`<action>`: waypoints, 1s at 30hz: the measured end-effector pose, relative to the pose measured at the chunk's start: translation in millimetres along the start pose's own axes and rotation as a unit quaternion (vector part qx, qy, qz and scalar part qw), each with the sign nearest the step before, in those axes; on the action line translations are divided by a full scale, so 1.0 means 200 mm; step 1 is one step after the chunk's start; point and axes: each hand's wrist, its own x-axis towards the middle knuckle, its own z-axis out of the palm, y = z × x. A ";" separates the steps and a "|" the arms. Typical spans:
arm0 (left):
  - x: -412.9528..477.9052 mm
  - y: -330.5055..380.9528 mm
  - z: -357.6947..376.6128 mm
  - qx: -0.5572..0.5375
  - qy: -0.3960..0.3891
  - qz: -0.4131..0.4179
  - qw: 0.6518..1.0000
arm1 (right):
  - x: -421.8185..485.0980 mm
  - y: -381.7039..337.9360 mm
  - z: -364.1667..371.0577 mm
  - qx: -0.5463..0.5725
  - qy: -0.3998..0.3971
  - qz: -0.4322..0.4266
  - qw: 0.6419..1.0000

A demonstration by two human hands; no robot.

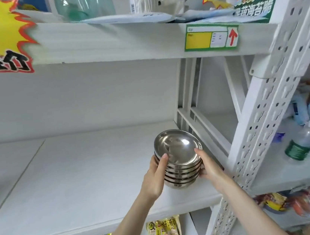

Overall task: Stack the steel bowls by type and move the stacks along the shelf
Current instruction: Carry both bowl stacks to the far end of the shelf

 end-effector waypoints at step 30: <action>0.22 -0.08 0.05 0.129 0.007 -0.010 0.992 | 0.15 0.10 -0.06 -0.103 0.047 -0.065 0.991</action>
